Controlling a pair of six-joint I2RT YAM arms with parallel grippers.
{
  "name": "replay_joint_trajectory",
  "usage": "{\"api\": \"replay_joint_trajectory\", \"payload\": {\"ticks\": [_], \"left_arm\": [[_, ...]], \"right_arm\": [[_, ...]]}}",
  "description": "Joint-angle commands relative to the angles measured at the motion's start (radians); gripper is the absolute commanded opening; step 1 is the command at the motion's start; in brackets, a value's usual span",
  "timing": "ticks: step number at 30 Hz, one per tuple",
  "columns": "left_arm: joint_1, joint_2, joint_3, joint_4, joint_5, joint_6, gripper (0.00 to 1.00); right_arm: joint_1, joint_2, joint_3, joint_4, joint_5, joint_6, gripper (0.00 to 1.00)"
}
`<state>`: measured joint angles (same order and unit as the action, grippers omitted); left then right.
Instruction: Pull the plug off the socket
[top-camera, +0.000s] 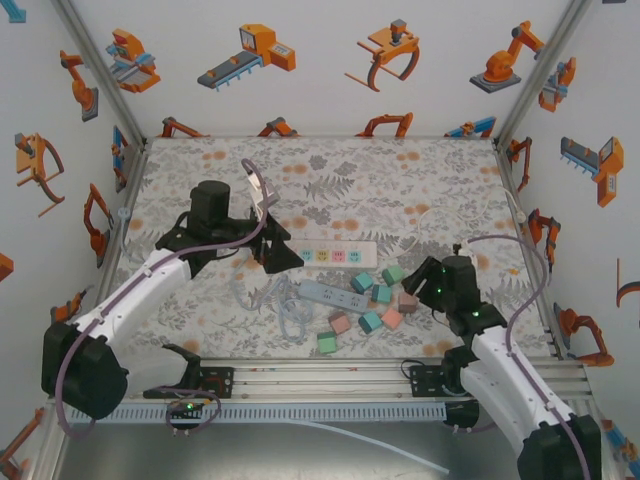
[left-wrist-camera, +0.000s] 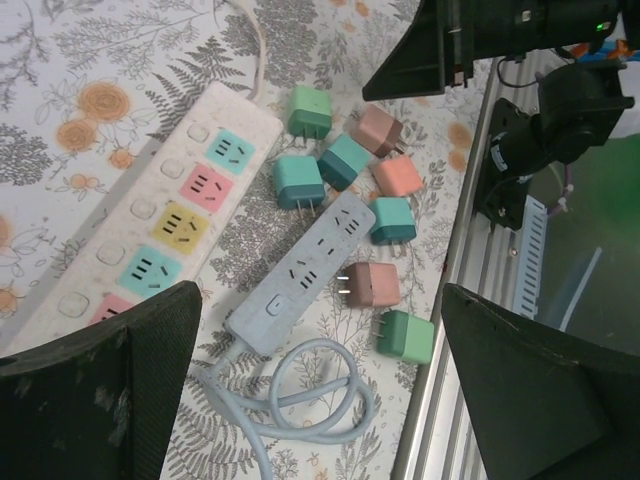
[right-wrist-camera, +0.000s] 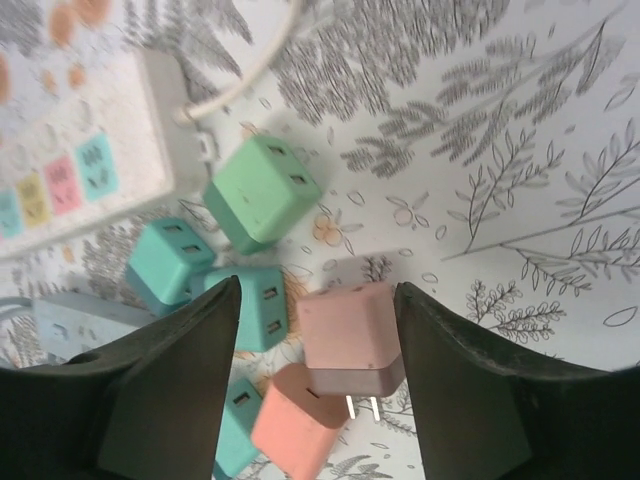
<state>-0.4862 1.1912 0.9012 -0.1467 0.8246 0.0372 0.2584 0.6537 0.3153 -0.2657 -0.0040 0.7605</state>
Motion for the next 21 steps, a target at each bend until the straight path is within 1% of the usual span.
{"api": "replay_joint_trajectory", "payload": {"ticks": [1,2,4,5,7,8,11,13,14,16,18,19,21], "left_arm": [[-0.009,-0.038,0.018,0.035,-0.084,-0.047,0.97],[-0.009,-0.043,0.016,0.047,-0.135,-0.091,0.97],[-0.011,-0.063,0.002,0.071,-0.278,-0.182,0.97],[-0.009,-0.077,-0.01,0.08,-0.349,-0.214,0.97],[-0.011,-0.114,-0.048,0.101,-0.512,-0.253,0.97],[-0.011,-0.137,-0.077,0.125,-0.571,-0.252,0.97],[-0.009,-0.206,-0.184,0.208,-0.814,-0.247,0.97],[-0.009,-0.252,-0.248,0.243,-0.979,-0.236,0.97],[-0.009,-0.268,-0.272,0.255,-1.044,-0.219,0.97],[-0.002,-0.303,-0.319,0.269,-1.175,-0.167,0.97],[0.015,-0.326,-0.354,0.273,-1.284,-0.114,0.97],[0.031,-0.336,-0.372,0.277,-1.326,-0.09,0.97],[0.071,-0.355,-0.407,0.286,-1.365,-0.058,0.97]], "right_arm": [[-0.003,-0.034,0.091,-0.031,0.066,-0.07,0.61],[-0.004,-0.033,0.111,-0.016,0.065,-0.107,0.61],[-0.003,-0.023,0.153,0.028,0.064,-0.217,0.61],[-0.003,-0.014,0.168,0.044,0.08,-0.261,0.62],[-0.003,0.015,0.197,0.083,0.162,-0.338,0.68],[-0.004,0.032,0.202,0.107,0.203,-0.378,0.7],[-0.006,0.118,0.225,0.168,0.342,-0.494,0.79],[-0.016,0.202,0.252,0.187,0.398,-0.57,0.84],[-0.025,0.239,0.263,0.192,0.414,-0.589,0.87],[-0.062,0.322,0.269,0.226,0.415,-0.605,0.9],[-0.117,0.397,0.264,0.271,0.372,-0.578,0.91],[-0.143,0.433,0.255,0.305,0.353,-0.557,0.92],[-0.178,0.498,0.235,0.385,0.339,-0.535,0.92]]}}
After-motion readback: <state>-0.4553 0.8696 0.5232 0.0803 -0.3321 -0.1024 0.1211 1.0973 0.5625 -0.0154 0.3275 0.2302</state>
